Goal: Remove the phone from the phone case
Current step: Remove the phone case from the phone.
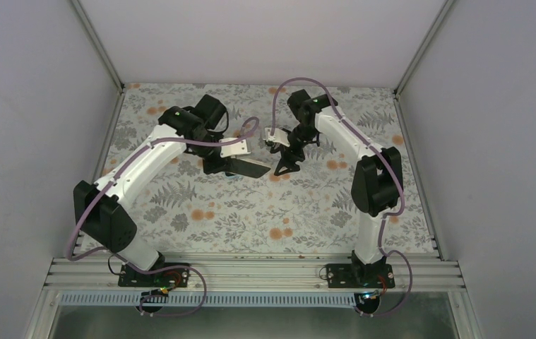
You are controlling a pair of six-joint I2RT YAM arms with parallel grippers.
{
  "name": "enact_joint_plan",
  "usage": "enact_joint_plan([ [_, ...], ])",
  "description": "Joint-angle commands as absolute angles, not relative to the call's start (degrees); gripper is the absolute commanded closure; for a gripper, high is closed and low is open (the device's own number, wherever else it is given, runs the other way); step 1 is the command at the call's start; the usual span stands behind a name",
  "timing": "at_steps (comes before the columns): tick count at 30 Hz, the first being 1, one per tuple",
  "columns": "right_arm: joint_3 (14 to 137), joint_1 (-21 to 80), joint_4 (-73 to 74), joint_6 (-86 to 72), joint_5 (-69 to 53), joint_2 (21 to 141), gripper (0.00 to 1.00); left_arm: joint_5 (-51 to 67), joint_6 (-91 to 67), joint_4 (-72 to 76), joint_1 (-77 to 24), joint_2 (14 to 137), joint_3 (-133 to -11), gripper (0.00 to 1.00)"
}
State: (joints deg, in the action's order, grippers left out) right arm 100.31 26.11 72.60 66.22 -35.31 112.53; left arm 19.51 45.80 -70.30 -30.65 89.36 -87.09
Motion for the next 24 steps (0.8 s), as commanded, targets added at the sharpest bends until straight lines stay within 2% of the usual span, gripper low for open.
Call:
enact_joint_plan([
  [1, 100.1, 26.1, 72.9, 67.0, -36.7, 111.1, 0.07, 21.0, 45.2, -68.4, -30.8, 90.6, -89.5, 0.98],
  [24, 102.4, 26.1, 66.5, 62.6, -34.0, 113.6, 0.12, 22.5, 45.3, -69.3, -31.1, 91.0, -90.2, 0.98],
])
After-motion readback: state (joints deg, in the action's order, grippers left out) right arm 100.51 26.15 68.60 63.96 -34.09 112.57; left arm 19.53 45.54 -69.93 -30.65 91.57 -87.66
